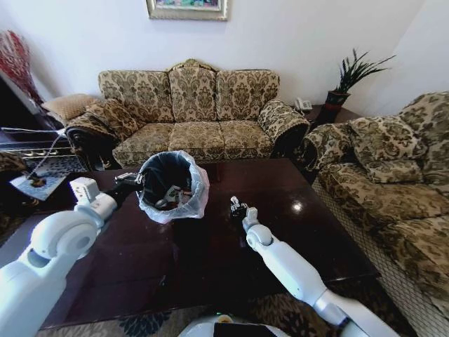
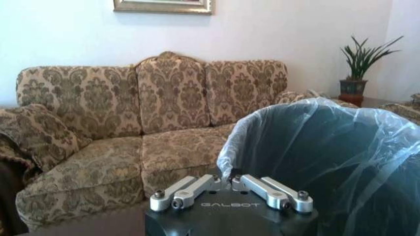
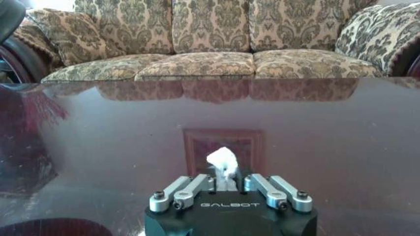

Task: Move to the front of the table and place the trash on the table into the trash bin.

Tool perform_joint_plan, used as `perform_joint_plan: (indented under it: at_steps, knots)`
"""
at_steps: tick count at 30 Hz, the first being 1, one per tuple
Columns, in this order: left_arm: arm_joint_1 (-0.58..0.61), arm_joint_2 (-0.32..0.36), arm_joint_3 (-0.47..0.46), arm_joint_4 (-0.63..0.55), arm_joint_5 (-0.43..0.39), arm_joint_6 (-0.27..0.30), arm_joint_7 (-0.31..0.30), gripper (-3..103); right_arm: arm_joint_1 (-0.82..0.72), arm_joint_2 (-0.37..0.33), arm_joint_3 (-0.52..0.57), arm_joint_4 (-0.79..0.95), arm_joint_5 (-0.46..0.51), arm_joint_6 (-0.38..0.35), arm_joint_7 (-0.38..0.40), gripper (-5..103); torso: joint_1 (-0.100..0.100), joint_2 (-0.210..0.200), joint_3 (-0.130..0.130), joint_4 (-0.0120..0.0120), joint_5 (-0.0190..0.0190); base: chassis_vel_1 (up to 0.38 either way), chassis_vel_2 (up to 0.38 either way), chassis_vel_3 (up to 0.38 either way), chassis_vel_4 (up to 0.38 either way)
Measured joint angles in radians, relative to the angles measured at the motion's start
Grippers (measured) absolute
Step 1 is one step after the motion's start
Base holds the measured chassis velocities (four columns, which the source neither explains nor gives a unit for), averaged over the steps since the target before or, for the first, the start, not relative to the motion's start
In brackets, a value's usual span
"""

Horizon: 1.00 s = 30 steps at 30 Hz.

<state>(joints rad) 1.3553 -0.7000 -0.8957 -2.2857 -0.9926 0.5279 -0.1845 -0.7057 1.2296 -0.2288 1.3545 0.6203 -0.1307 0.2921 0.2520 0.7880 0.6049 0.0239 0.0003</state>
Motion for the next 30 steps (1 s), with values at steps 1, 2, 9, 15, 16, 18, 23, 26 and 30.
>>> perform_joint_plan:
  at_steps: [1, 2, 9, 15, 16, 18, 23, 26, 30]
  knots:
    - [0.0, 0.0, 0.0, 0.0, 0.0, 0.0, 0.0, 3, 0.0, 0.0, 0.0, 0.0, 0.0, 0.0, 0.0, 17, 0.0, 0.0, 0.0, 0.0, 0.0, 0.0, 0.0, 0.0, 0.0]
    - [0.0, 0.0, 0.0, 0.0, 0.0, 0.0, 0.0, 3, 0.0, 0.0, 0.0, 0.0, 0.0, 0.0, 0.001, 17, 0.0, 0.0, 0.0, 0.0, 0.0, 0.0, 0.0, 0.0, 0.0]
    - [-0.005, 0.003, 0.001, 0.003, -0.006, -0.002, 0.002, 3, 0.0, -0.003, 0.007, 0.02, 0.007, 0.003, 0.023, 1, 0.0, 0.0, 0.0, 0.0, 0.0001, 0.0, 0.0, 0.0, 0.0]
    - [0.0, -0.004, 0.006, -0.006, -0.006, -0.003, 0.004, 3, 0.022, -0.068, 0.053, 0.211, 0.058, 0.003, 0.088, 0, 0.0, 0.0, 0.0, 0.0, 0.0002, 0.0, 0.0, 0.0, 0.0]
    - [0.0, -0.005, 0.008, -0.007, -0.006, -0.003, 0.004, 3, 0.03, -0.081, 0.057, 0.246, 0.07, 0.0, 0.095, 0, 0.0, 0.0, 0.0, 0.0, 0.0003, 0.0, 0.0, 0.0, 0.0]
    - [0.002, -0.008, 0.011, -0.01, -0.003, -0.003, 0.005, 3, 0.058, -0.12, 0.067, 0.342, 0.109, -0.009, 0.105, 0, 0.0, 0.0, 0.0, -0.0002, 0.0001, 0.0, 0.0, 0.0, 0.0]
    - [0.018, 0.002, 0.026, -0.01, 0.013, -0.015, 0.01, 3, 0.216, -0.237, 0.063, 0.577, 0.302, -0.027, 0.071, 0, 0.0, 0.0, 0.0, 0.0003, 0.0, 0.0, 0.0, 0.0, 0.0]
    - [0.017, 0.031, 0.038, 0.005, 0.043, -0.033, 0.046, 3, 0.409, -0.288, 0.007, 0.651, 0.462, -0.033, -0.026, 0, 0.0, 0.0, 0.0, -0.0002, -0.0001, 0.0, 0.0, 0.0, 0.0]
    - [0.007, 0.047, 0.042, 0.002, 0.041, -0.034, 0.053, 3, 0.567, -0.244, -0.069, 0.69, 0.645, -0.073, -0.066, 0, 0.0, 0.0, 0.0, 0.0, 0.0002, 0.0, 0.0, 0.0, 0.0]
